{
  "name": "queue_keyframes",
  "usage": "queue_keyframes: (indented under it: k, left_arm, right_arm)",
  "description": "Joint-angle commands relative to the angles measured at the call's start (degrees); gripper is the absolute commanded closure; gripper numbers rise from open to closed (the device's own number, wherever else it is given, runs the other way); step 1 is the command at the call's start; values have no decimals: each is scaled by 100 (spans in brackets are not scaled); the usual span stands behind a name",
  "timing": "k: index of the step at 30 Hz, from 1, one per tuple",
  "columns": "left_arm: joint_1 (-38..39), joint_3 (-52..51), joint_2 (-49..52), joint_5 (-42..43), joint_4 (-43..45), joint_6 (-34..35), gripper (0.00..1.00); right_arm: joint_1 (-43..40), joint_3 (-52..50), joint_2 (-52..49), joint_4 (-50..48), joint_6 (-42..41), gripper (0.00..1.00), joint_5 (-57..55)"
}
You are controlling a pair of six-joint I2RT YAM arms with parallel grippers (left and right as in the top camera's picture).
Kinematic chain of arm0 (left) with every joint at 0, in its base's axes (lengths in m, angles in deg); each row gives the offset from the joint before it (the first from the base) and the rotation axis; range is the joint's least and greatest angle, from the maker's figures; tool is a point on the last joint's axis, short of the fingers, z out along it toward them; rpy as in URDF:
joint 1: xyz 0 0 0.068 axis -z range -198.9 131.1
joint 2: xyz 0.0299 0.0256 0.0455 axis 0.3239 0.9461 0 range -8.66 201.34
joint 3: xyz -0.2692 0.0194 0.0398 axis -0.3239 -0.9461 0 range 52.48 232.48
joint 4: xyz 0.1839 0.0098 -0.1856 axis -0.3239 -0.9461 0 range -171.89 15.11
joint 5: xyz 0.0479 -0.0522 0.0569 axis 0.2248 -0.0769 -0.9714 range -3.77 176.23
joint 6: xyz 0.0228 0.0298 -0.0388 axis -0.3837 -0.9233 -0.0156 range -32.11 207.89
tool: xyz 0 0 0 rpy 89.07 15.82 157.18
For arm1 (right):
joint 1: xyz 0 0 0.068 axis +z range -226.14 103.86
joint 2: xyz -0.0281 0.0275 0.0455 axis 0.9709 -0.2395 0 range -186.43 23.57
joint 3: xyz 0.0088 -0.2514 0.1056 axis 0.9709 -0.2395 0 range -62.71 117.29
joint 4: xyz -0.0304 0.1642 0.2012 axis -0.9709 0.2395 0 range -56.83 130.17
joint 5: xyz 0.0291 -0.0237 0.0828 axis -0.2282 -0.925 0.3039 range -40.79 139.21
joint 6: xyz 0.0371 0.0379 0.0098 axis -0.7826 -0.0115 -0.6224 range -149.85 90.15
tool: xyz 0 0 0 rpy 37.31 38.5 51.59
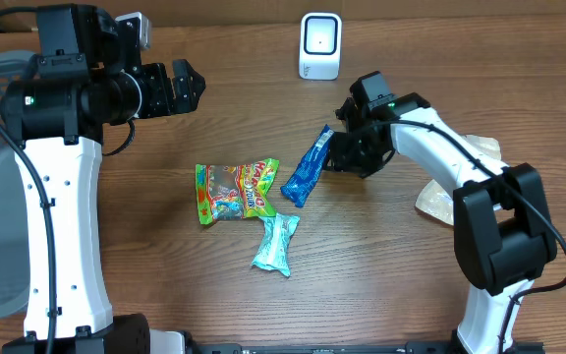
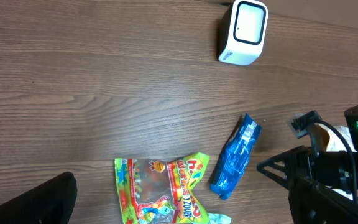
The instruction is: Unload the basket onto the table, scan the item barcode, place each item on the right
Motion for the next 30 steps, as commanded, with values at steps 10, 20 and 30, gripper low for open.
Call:
queue_keyframes:
  k: [10, 20, 30]
  left_arm:
    - [39, -22, 20, -13, 0, 79, 0]
    - [39, -22, 20, -13, 0, 76, 0]
    - [39, -22, 20, -13, 0, 76, 0]
  right_arm:
    - [-20, -310, 35, -1283, -3960, 41, -404]
    - [22, -817, 7, -2269, -4597, 65, -1213]
    - [37, -817, -345, -3329, -4113, 64, -540]
